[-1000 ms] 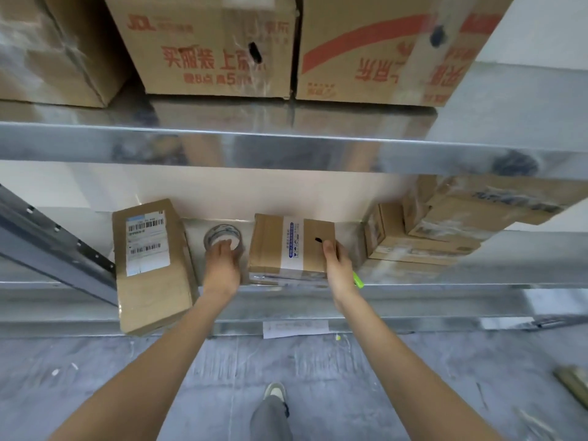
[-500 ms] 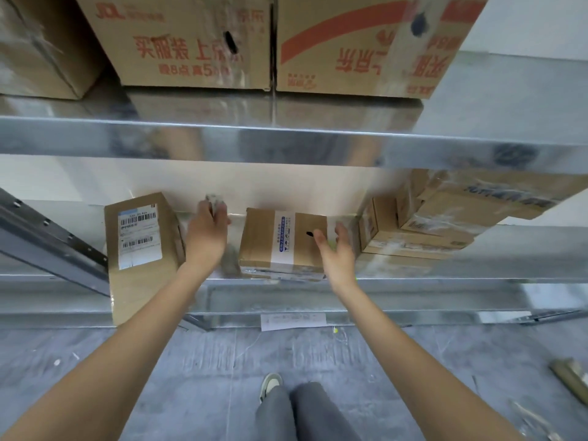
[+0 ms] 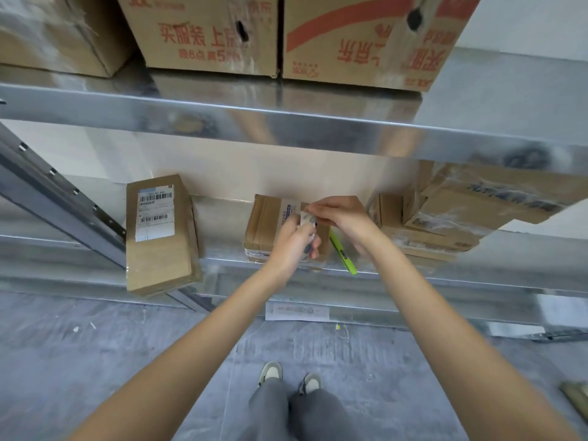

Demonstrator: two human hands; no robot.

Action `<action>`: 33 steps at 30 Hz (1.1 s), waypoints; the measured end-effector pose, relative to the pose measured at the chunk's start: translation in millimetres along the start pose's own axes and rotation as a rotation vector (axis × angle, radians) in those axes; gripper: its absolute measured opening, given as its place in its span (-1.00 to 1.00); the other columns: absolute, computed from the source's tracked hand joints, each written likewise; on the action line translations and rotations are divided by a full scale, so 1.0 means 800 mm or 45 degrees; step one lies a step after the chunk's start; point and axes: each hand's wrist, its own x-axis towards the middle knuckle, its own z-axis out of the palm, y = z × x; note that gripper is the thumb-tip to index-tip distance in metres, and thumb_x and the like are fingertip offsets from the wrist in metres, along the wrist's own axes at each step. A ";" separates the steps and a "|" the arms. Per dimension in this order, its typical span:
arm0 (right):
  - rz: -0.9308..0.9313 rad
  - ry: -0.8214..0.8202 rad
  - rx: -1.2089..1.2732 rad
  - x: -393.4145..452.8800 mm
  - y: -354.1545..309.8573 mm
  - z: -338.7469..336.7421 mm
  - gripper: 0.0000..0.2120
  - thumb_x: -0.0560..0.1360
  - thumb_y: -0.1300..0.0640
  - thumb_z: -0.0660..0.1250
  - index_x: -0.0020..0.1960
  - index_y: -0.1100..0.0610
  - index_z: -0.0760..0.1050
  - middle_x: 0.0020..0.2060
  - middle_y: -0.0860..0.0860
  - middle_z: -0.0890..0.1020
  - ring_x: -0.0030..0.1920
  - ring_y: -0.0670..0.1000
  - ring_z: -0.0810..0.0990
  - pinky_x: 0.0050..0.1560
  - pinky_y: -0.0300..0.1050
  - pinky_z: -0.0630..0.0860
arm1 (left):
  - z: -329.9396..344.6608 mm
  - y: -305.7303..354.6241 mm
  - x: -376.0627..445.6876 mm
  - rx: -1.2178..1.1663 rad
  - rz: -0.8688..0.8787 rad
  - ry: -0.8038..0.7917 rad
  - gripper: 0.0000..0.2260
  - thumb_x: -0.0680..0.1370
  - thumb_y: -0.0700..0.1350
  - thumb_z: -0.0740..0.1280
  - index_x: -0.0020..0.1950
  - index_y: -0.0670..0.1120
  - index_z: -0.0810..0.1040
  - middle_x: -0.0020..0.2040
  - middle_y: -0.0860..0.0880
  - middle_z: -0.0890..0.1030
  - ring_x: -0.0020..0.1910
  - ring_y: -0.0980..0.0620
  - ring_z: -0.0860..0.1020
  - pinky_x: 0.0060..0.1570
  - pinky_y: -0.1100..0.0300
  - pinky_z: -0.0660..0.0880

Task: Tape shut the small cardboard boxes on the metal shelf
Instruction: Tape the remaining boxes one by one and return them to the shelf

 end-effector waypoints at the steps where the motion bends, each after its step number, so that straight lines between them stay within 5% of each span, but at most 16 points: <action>1: 0.001 -0.010 0.013 -0.001 0.001 -0.001 -0.80 0.48 0.30 0.39 0.06 0.39 0.60 -0.05 0.27 0.65 -0.03 0.06 0.59 0.16 -0.06 0.53 | 0.001 -0.003 -0.002 0.013 0.009 0.006 -0.91 0.58 -0.30 0.09 -0.04 -0.13 0.32 -0.47 -0.01 0.42 -0.52 0.01 0.36 -0.30 0.14 0.37; 6: -0.009 -0.011 0.028 -0.006 0.010 -0.003 -0.91 0.47 0.33 0.39 -0.04 0.31 0.63 -0.12 0.23 0.66 -0.10 0.04 0.62 0.02 -0.18 0.58 | 0.001 -0.020 -0.020 0.066 0.183 -0.051 -0.93 0.64 -0.24 0.12 0.02 -0.18 0.38 -0.49 -0.09 0.51 -0.44 0.00 0.51 -0.22 0.29 0.47; 8: -0.024 -0.016 -0.006 -0.007 0.012 -0.003 -0.94 0.47 0.33 0.39 -0.09 0.24 0.63 -0.18 0.16 0.66 -0.15 0.00 0.61 -0.04 -0.24 0.58 | 0.001 -0.027 -0.026 0.073 0.231 -0.086 -0.92 0.66 -0.22 0.13 0.04 -0.21 0.37 -0.52 -0.08 0.46 -0.48 -0.02 0.47 -0.16 0.16 0.46; 10: -0.046 -0.004 -0.056 -0.008 0.014 -0.002 -0.94 0.48 0.32 0.39 -0.11 0.22 0.62 -0.24 0.08 0.65 -0.19 -0.05 0.60 -0.10 -0.29 0.56 | 0.002 -0.031 -0.027 0.075 0.214 -0.082 -0.93 0.66 -0.22 0.13 0.05 -0.22 0.35 -0.54 -0.04 0.39 -0.54 0.01 0.38 -0.26 0.05 0.41; 15: -0.060 -0.009 -0.117 -0.009 0.010 -0.004 -0.91 0.50 0.30 0.37 -0.16 0.19 0.60 -0.23 0.11 0.64 -0.17 0.01 0.57 0.00 -0.13 0.52 | 0.001 -0.032 -0.026 0.089 0.099 -0.031 -0.85 0.66 -0.20 0.14 0.08 -0.30 0.33 -0.55 0.07 0.33 -0.56 0.09 0.28 -0.42 0.14 0.27; 19: -0.066 -0.067 -0.202 -0.010 0.003 -0.015 -0.93 0.49 0.21 0.41 -0.17 0.11 0.62 -0.27 0.02 0.65 -0.28 -0.13 0.57 -0.16 -0.37 0.52 | -0.003 -0.035 -0.028 0.090 0.015 -0.039 -0.78 0.66 -0.15 0.16 0.16 -0.32 0.35 -0.54 0.05 0.36 -0.56 0.07 0.33 -0.28 0.05 0.34; 27: -0.080 -0.093 -0.479 -0.005 0.000 -0.030 -0.89 0.38 0.25 0.52 -0.21 0.09 0.62 -0.32 -0.07 0.65 -0.33 -0.24 0.57 -0.24 -0.45 0.44 | -0.001 -0.047 -0.033 0.100 0.087 -0.139 -0.81 0.66 -0.11 0.21 0.18 -0.20 0.44 -0.53 0.01 0.44 -0.54 0.00 0.43 -0.14 -0.10 0.53; 31: -0.134 -0.091 -0.512 -0.006 -0.003 -0.028 -0.89 0.37 0.25 0.52 -0.23 0.07 0.63 -0.28 0.13 0.68 -0.29 -0.09 0.59 -0.19 -0.35 0.49 | -0.002 -0.061 -0.035 0.192 0.087 -0.133 -0.83 0.61 -0.18 0.30 0.18 -0.14 0.41 -0.51 0.04 0.45 -0.51 0.00 0.43 -0.23 0.07 0.47; 33: -0.180 -0.081 -0.509 -0.007 -0.007 -0.030 -0.86 0.36 0.25 0.52 -0.26 0.03 0.63 -0.29 0.07 0.69 -0.29 -0.10 0.59 -0.19 -0.36 0.49 | -0.005 -0.068 -0.036 0.189 0.037 -0.140 -0.89 0.63 -0.14 0.28 0.11 -0.13 0.41 -0.51 0.04 0.45 -0.51 0.01 0.45 -0.31 0.19 0.45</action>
